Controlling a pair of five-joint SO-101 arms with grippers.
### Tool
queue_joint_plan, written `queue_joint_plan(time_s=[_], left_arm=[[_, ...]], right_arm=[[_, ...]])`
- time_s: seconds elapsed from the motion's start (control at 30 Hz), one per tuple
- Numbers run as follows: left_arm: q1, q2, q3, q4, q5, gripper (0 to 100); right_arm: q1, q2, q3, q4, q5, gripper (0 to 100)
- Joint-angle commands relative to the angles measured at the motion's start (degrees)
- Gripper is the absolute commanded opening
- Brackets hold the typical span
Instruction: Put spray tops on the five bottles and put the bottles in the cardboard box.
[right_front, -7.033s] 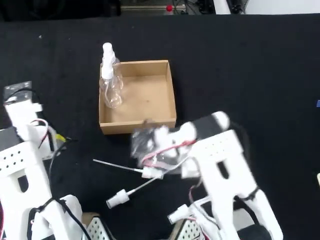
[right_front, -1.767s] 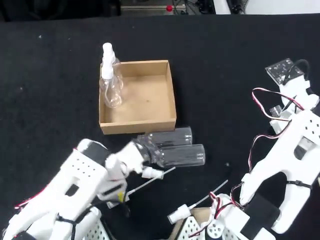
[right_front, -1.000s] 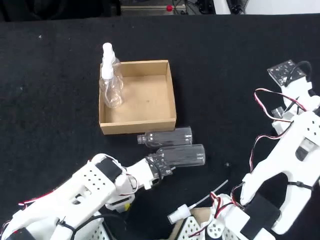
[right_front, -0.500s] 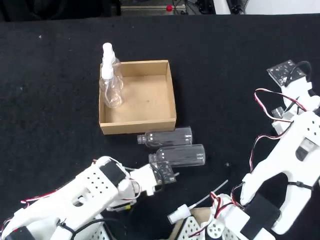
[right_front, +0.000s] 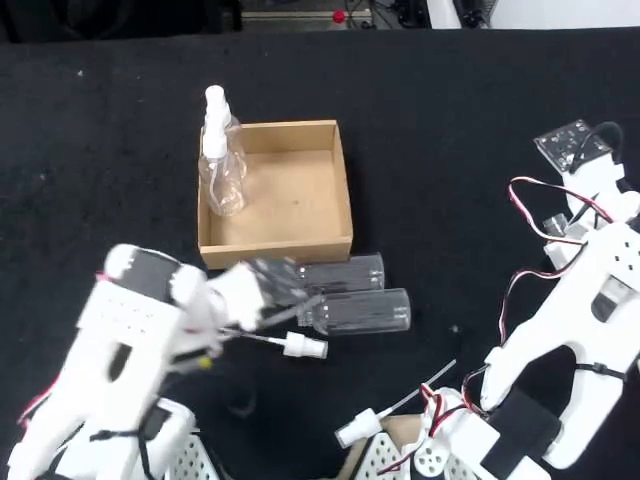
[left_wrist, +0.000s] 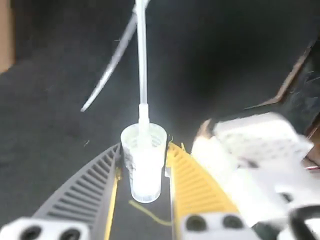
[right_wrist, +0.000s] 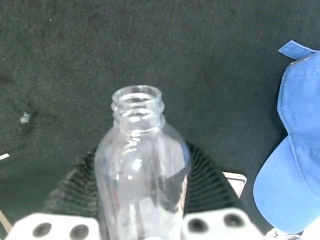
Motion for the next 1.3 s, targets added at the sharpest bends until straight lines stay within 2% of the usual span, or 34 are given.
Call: queue_joint_plan(time_s=[0.0, 0.33, 0.4, 0.57, 0.67, 0.8, 0.97, 1.13, 1.27], left_arm=[[-17.1, -0.6, -2.9, 1.3, -16.1, 4], [-53.2, 0.1, -1.4, 0.9, -43.8, 4], [-59.4, 0.1, -0.3, -2.8, -46.2, 4], [-69.8, 0.2, 9.7, -19.9, -43.7, 4], [-73.5, 0.2, 16.0, -30.5, -38.2, 4], [-75.2, 0.2, 22.2, -40.5, -30.1, 4], [-74.4, 0.6, 22.8, -42.4, -22.9, 4], [-72.8, 6.5, 20.5, -42.4, -21.8, 6], [-73.4, 12.4, 16.6, -41.9, -21.8, 19]], right_arm=[[1.0, -3.5, -0.7, -0.2, 0.6, 1.1], [1.0, -3.8, -0.6, 0.3, 0.4, 1.1], [0.7, -3.9, -0.3, 0.4, 0.2, 1.1], [-3.3, -6.2, -0.7, 3.7, -8.1, 1.0], [-7.2, -11.6, 0.0, 5.2, -12.0, 1.0], [-18.1, -20.3, 0.3, 11.0, -18.1, 1.0], [-36.5, -25.8, 0.6, 14.6, -26.6, 1.0], [-53.0, -27.6, 5.9, 14.3, -29.6, 1.0], [-63.1, -30.5, 12.8, 10.6, -31.2, 1.0]])
